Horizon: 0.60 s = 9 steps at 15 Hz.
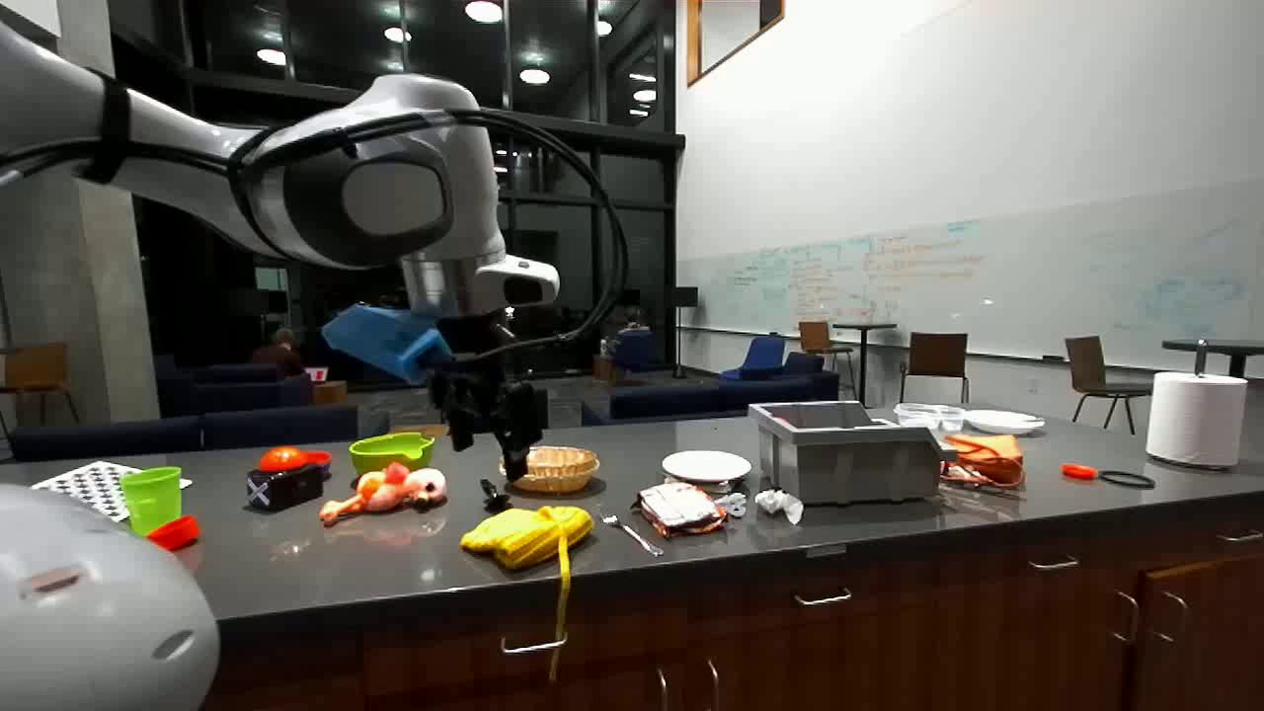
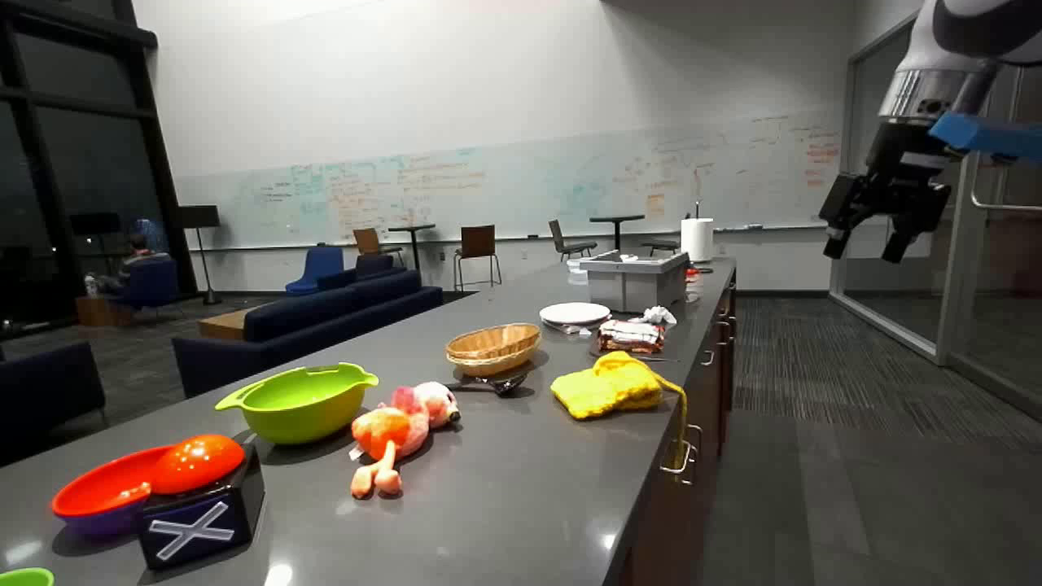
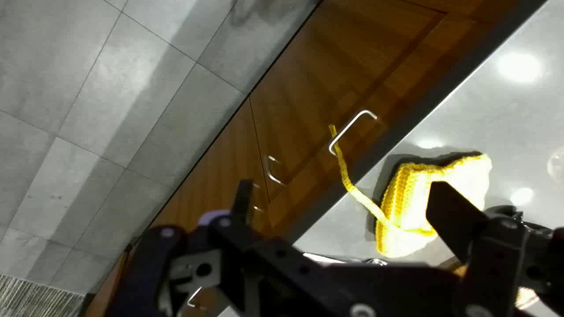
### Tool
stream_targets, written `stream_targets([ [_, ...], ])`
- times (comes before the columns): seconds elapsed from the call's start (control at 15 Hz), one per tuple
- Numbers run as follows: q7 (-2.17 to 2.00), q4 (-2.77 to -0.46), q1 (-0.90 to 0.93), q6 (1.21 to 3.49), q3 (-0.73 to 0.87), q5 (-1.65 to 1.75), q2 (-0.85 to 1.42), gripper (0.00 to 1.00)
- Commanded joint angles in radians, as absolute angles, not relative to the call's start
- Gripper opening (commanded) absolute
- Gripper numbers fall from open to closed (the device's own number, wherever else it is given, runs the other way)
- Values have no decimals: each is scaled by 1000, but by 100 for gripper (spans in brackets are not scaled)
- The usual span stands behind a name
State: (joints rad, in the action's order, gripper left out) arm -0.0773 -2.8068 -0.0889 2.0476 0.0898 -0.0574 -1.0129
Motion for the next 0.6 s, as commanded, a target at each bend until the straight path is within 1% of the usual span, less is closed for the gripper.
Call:
stream_targets([
  [0.0,-71,-2811,-97,2042,83,-65,-1010,100],
  [0.2,-71,-2816,-97,2041,83,-65,-1005,100],
  [0.53,-54,-2806,-80,2143,114,-113,-926,100],
])
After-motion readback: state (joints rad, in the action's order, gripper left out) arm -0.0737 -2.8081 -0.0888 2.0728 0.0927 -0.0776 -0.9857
